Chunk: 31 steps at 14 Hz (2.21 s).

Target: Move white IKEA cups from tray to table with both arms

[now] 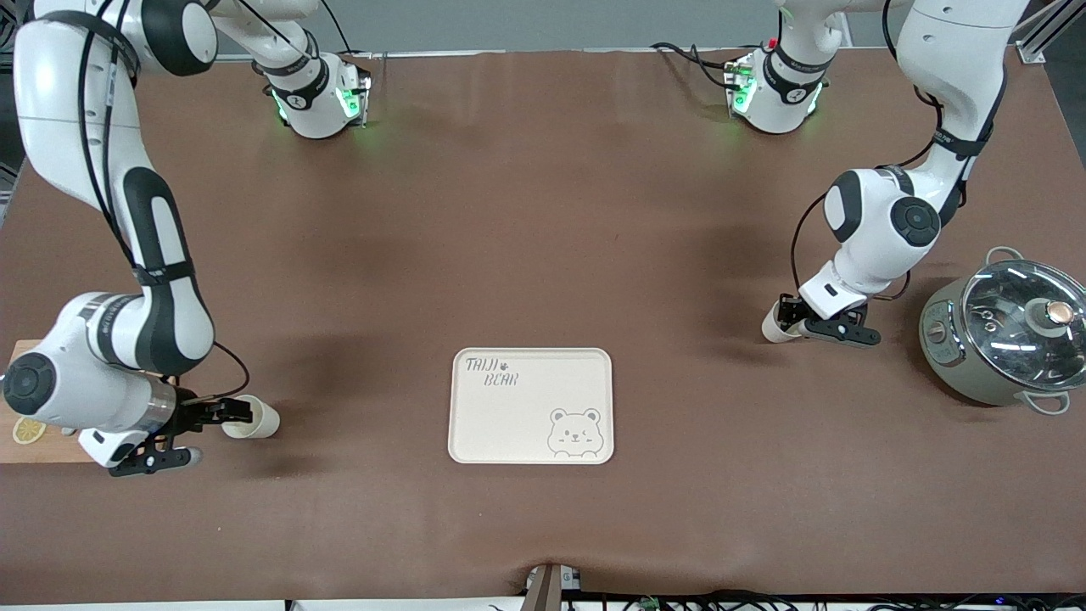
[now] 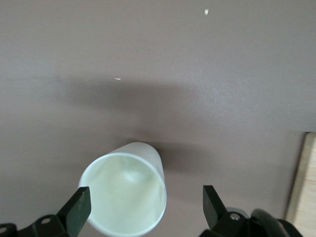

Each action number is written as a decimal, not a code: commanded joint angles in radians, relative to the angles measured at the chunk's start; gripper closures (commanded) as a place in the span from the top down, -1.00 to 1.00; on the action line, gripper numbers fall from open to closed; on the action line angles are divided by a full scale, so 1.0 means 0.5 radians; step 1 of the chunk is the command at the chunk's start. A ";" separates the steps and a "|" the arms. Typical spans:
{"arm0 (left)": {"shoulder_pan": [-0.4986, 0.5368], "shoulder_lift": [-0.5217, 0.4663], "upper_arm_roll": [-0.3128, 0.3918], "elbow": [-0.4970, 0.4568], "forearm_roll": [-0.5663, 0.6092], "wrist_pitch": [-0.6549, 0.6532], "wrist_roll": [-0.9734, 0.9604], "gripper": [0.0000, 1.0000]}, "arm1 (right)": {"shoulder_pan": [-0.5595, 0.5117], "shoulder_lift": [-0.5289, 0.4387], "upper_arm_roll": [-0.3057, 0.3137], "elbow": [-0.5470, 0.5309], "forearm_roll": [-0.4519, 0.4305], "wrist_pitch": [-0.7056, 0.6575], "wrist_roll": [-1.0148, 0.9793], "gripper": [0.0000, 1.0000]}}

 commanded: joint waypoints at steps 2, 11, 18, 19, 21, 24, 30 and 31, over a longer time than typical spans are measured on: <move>0.012 -0.086 -0.022 0.005 -0.059 -0.042 0.018 1.00 | -0.016 -0.289 0.015 -0.050 -0.035 -0.250 0.036 1.00; -0.009 -0.284 -0.018 0.854 -0.056 -1.456 -0.273 1.00 | -0.053 -0.774 0.012 -0.059 -0.041 -0.833 0.272 1.00; -0.147 -0.188 -0.018 1.376 0.005 -1.744 -0.592 1.00 | -0.038 -1.063 0.012 -0.062 -0.169 -1.201 0.416 1.00; -0.199 -0.188 -0.018 1.477 0.094 -1.867 -0.641 1.00 | -0.035 -1.109 0.018 -0.059 -0.179 -1.238 0.423 1.00; -0.239 -0.209 -0.018 1.618 0.205 -2.051 -0.667 1.00 | -0.035 -1.204 0.021 -0.098 -0.182 -1.263 0.426 1.00; -0.212 -0.299 -0.028 1.689 0.202 -2.159 -0.620 1.00 | -0.028 -1.397 0.021 -0.340 -0.185 -1.147 0.423 1.00; -0.203 -0.299 0.015 1.883 0.238 -2.530 -0.482 1.00 | -0.013 -1.391 0.027 -0.329 -0.283 -1.149 0.597 1.00; -0.206 -0.299 0.003 1.880 0.305 -2.561 -0.464 1.00 | -0.013 -1.391 0.030 -0.320 -0.262 -1.155 0.695 1.00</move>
